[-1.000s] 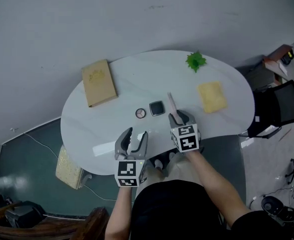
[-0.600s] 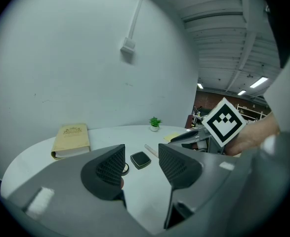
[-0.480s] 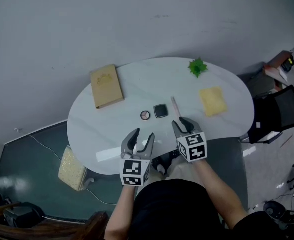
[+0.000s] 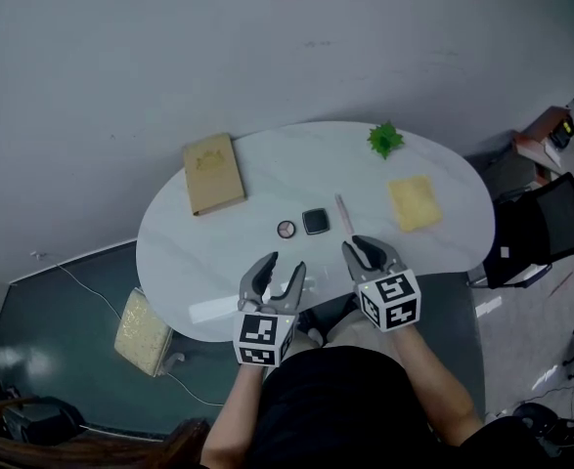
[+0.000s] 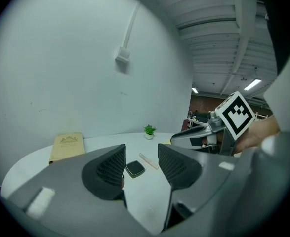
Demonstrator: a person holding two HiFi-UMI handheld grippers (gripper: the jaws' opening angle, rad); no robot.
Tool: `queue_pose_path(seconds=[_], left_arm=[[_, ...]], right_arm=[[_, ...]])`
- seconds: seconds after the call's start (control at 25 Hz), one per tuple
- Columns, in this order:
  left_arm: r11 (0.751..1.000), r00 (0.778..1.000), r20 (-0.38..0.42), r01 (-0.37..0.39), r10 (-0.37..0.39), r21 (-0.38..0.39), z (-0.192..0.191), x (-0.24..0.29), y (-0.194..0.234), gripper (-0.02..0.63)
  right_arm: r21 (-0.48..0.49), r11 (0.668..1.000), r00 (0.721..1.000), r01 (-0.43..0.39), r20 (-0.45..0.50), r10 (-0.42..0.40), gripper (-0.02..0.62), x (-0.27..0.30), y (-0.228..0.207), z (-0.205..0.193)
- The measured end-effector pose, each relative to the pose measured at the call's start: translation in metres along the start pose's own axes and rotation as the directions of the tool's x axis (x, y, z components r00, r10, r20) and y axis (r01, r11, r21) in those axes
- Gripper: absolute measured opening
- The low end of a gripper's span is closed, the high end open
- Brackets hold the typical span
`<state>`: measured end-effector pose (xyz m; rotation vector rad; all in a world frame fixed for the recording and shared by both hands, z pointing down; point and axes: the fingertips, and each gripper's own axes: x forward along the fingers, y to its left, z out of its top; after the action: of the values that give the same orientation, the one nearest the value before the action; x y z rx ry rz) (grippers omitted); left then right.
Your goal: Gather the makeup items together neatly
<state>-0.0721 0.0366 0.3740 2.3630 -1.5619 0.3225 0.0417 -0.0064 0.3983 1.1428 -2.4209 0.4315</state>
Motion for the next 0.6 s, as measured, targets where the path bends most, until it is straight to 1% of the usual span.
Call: queue_pose_path(seconds=[0.28,0.6], left_arm=[[1.0,0.999,0.046,0.006,-0.006,0.011,0.023,-0.007,-0.003,0.196],[1.0,0.996,0.088,0.003,-0.005,0.021,0.049,-0.012,0.001,0.179]], right_arm=[[-0.03,1.0,0.996,-0.008,0.089,0.011,0.063,-0.023,0.003,0.035],[-0.054,0.998,0.989,-0.038,0.142,0.046,0.043,-0.036,0.006,0.065]])
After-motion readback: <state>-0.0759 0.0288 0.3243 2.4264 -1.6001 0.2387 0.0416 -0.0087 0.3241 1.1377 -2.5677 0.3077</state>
